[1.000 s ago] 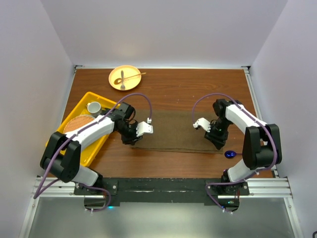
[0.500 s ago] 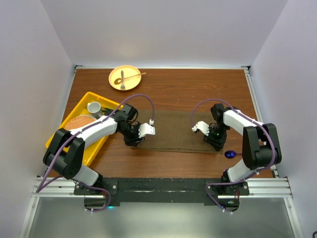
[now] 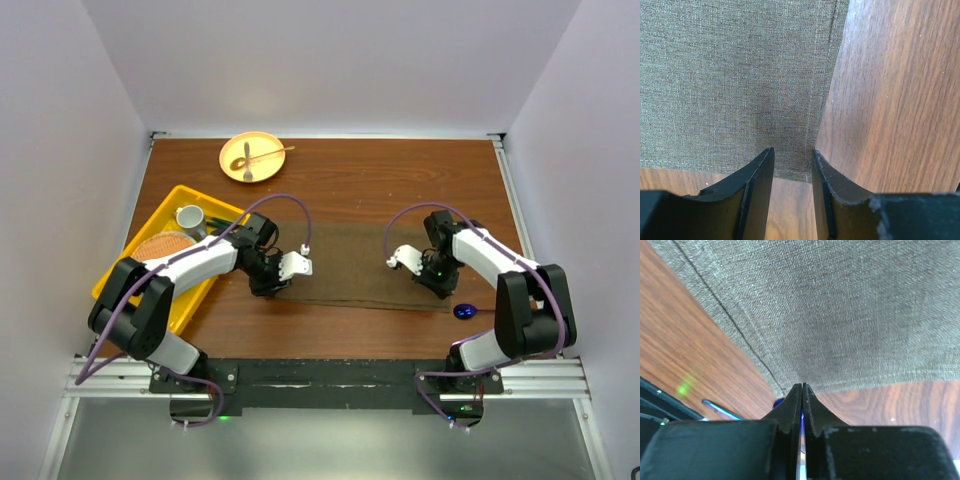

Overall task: Fold the napkin into a case and place the utensils inside
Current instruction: Smooth out the rectangle-folded napkin at the center of the board.

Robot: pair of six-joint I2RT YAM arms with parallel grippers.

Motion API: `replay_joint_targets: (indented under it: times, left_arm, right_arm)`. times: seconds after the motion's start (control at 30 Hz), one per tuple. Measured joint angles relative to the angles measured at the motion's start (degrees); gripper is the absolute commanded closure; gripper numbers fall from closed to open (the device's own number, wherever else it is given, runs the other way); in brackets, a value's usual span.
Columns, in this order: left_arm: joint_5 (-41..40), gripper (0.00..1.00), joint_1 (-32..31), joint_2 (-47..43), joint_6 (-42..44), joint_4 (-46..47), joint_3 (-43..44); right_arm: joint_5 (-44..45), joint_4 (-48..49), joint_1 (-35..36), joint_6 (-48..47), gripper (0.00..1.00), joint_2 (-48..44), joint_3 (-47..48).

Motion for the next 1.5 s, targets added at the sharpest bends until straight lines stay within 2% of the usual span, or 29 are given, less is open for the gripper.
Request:
replay_joint_targets:
  times: [0.13,0.27,0.33,0.4,0.8,1.13,1.3,1.5]
  left_arm:
    - [-0.20,0.63,0.00,0.00,0.04,-0.04,0.00]
    - [-0.37,0.61,0.00,0.00,0.04,-0.07,-0.02]
    - [-0.37,0.61,0.00,-0.02,0.04,-0.07,-0.02]
    - [-0.35,0.61,0.00,-0.02,0.04,-0.09,-0.02]
    - [-0.35,0.60,0.00,-0.02,0.04,0.09,-0.24]
    - [-0.42,0.61,0.00,-0.02,0.33,0.24,-0.46]
    - [-0.42,0.63,0.00,-0.02,0.46,0.59,-0.72]
    - [-0.33,0.64,0.00,-0.17,0.48,0.52,-0.76]
  right_arm:
    - [-0.04,-1.77,0.02,0.04,1.00,-1.44,1.38]
    - [-0.52,-4.17,0.02,0.07,0.62,-2.89,2.91]
    - [-1.01,-4.90,0.04,-0.02,0.54,-3.56,3.15]
    - [-1.14,-5.09,0.04,-0.42,0.54,-4.28,2.82]
    - [-0.39,-0.31,3.08,-0.48,0.59,-4.50,-3.54]
    - [1.90,4.87,4.74,0.70,0.80,-3.32,-5.62]
    - [2.69,5.68,4.92,1.36,0.99,-3.37,-5.68]
    - [2.82,3.04,5.14,1.75,1.00,-5.18,-4.39]
